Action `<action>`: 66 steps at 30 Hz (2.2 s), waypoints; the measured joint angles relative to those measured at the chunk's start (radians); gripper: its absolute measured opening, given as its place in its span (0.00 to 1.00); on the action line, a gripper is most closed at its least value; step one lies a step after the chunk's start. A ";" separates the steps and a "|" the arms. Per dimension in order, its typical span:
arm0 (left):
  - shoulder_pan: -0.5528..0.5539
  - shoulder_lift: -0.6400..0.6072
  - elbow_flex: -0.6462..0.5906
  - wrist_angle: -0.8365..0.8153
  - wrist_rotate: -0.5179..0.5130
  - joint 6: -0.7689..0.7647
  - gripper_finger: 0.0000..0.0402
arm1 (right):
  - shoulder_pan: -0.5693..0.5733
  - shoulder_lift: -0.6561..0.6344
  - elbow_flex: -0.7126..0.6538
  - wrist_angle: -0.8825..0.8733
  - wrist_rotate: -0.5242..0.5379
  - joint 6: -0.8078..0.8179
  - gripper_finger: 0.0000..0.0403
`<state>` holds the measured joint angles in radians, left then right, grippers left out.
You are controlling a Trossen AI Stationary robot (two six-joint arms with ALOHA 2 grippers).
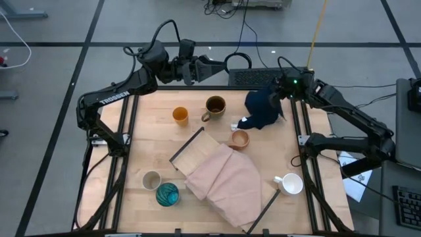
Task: Stack small to large cups/mugs on shelf
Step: Move the blue napkin to the top right of the table, then remove the brown napkin from the shelf
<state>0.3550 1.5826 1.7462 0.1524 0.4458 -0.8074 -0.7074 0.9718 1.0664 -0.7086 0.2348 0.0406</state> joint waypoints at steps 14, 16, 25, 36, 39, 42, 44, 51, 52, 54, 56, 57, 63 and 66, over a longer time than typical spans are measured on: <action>0.000 0.000 0.000 -0.012 0.008 -0.001 0.58 | 0.008 -0.040 0.000 0.170 -0.262 0.208 0.71; 0.000 0.000 0.000 -0.027 0.020 -0.002 0.58 | 0.026 -0.052 0.000 0.201 -0.386 0.252 0.71; 0.000 0.000 0.000 -0.203 0.180 -0.003 0.58 | 0.196 -0.074 0.000 0.204 -0.750 0.465 0.66; 0.000 0.000 -0.001 -0.271 0.209 -0.002 0.58 | 0.479 -0.075 0.000 -0.123 -0.895 0.739 0.66; -0.002 0.000 -0.001 -0.276 0.209 0.000 0.58 | 0.559 -0.076 0.000 -0.206 -0.893 0.787 0.66; -0.002 0.000 -0.001 -0.287 0.202 0.000 0.58 | 0.617 -0.076 -0.022 -0.199 -0.895 0.864 0.66; -0.004 0.000 -0.001 -0.295 0.192 0.005 0.58 | 0.659 -0.075 -0.052 -0.167 -0.898 0.916 0.66; -0.011 0.000 -0.001 -0.344 0.191 0.031 0.58 | 0.778 -0.076 -0.235 0.145 -0.898 1.141 0.66; -0.013 0.000 -0.001 -0.346 0.191 0.031 0.58 | 0.789 -0.076 -0.272 0.212 -0.898 1.175 0.66; -0.017 0.000 -0.001 -0.342 0.191 0.029 0.58 | 0.808 -0.076 -0.343 0.338 -0.893 1.240 0.66; -0.022 0.000 -0.001 -0.342 0.194 0.027 0.58 | 0.821 -0.076 -0.413 0.435 -0.890 1.290 0.66; -0.023 0.000 -0.001 -0.342 0.202 0.027 0.58 | 0.826 -0.076 -0.442 0.475 -0.889 1.310 0.66; -0.023 0.000 -0.001 -0.343 0.219 0.022 0.58 | 0.847 -0.077 -0.566 0.580 -0.841 1.361 0.66; -0.024 0.000 -0.001 -0.342 0.226 0.021 0.58 | 0.847 -0.077 -0.589 0.615 -0.806 1.357 0.66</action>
<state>0.3313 1.5829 1.7454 -0.1900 0.6718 -0.7864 0.1397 0.8944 0.4775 -0.0939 -0.5708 1.3977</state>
